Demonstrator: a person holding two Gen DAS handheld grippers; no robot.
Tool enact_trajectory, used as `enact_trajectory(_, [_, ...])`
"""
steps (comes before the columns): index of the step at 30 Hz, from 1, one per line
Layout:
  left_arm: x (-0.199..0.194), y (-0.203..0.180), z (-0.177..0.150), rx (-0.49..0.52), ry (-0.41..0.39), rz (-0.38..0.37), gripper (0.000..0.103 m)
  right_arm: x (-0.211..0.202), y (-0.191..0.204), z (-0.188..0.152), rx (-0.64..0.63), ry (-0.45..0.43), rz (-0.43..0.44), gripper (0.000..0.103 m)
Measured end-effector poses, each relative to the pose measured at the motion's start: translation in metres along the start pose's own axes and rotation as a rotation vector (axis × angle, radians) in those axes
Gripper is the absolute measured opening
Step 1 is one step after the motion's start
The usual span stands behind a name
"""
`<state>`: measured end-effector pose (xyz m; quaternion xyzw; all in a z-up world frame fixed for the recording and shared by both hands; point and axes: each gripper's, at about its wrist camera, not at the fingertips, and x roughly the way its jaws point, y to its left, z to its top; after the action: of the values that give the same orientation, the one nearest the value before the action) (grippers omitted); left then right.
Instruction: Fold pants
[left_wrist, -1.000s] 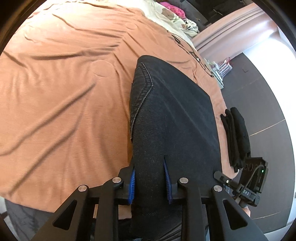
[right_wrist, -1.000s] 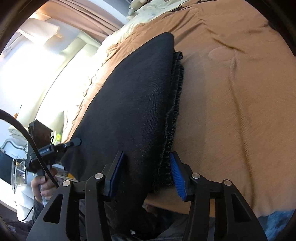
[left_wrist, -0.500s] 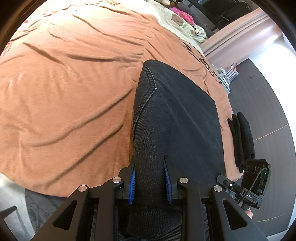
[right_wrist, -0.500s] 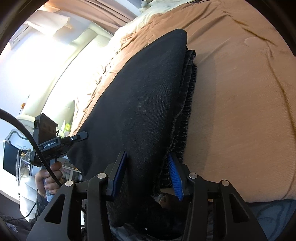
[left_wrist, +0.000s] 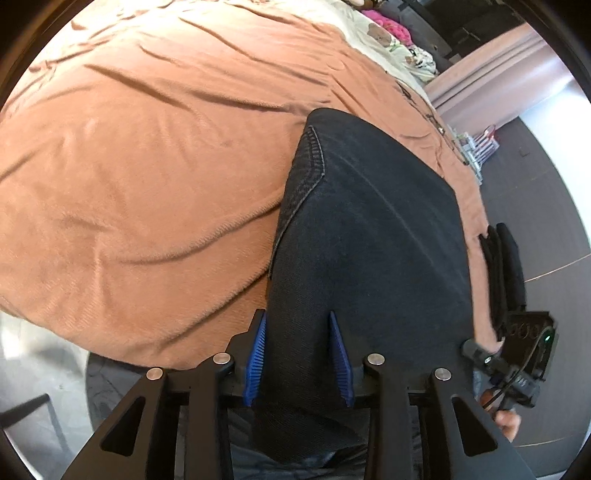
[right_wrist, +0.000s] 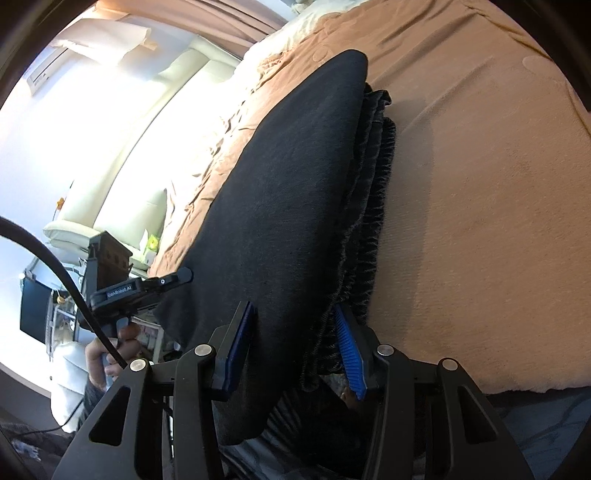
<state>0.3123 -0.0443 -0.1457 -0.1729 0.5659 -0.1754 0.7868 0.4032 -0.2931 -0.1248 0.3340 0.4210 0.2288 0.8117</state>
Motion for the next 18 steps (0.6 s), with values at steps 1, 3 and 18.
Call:
enact_trajectory(1, [0.000,0.000,0.001,0.006,0.000,0.006,0.043,0.000,-0.002,0.003,0.010,-0.006,-0.014,0.051])
enact_trajectory(3, [0.001,0.002,0.004,0.010,0.001,0.015,0.047,-0.004,-0.014,0.012,0.032,-0.036,-0.019,0.061])
enact_trajectory(18, [0.017,0.011,0.039,0.012,0.011,-0.017,0.047,0.034,-0.059,0.060,0.181,-0.025,0.063,0.065])
